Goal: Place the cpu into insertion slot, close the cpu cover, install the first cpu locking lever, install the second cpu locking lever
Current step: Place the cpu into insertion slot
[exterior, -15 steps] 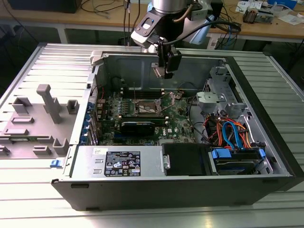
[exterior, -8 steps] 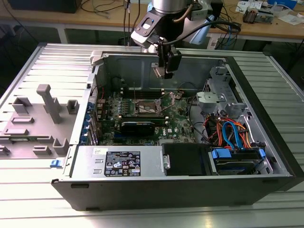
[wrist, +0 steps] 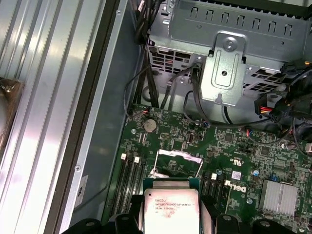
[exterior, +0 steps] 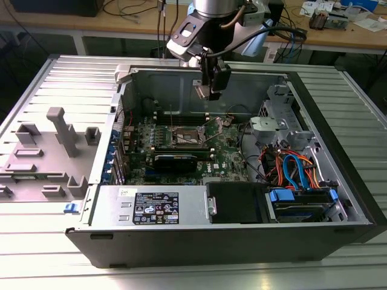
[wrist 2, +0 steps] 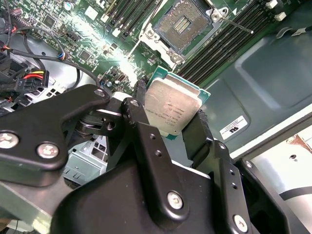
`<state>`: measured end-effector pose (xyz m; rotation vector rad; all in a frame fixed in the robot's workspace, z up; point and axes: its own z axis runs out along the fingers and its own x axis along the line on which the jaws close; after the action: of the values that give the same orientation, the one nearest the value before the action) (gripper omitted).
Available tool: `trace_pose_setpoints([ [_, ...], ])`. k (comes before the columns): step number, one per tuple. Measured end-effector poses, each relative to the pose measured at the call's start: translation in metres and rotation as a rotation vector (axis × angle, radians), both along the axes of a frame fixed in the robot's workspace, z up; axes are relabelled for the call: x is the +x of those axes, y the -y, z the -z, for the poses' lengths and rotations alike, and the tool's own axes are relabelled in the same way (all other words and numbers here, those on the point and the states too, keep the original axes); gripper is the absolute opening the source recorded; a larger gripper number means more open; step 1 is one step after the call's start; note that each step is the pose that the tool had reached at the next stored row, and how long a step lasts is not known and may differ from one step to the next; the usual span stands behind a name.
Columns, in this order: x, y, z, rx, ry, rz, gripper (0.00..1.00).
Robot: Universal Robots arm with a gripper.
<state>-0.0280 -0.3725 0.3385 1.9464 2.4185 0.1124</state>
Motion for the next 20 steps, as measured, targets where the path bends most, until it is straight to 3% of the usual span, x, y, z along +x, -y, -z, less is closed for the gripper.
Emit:
trace_pose_setpoints([
  [2,-0.0001,0.0000,0.0007,0.0000,-0.0007,0.046,0.54],
  [5,-0.0014,0.0000,0.0012,0.0007,-0.0024,0.064,0.54],
  [20,-0.0054,0.0010,0.0017,0.0011,-0.0025,0.065,0.54],
])
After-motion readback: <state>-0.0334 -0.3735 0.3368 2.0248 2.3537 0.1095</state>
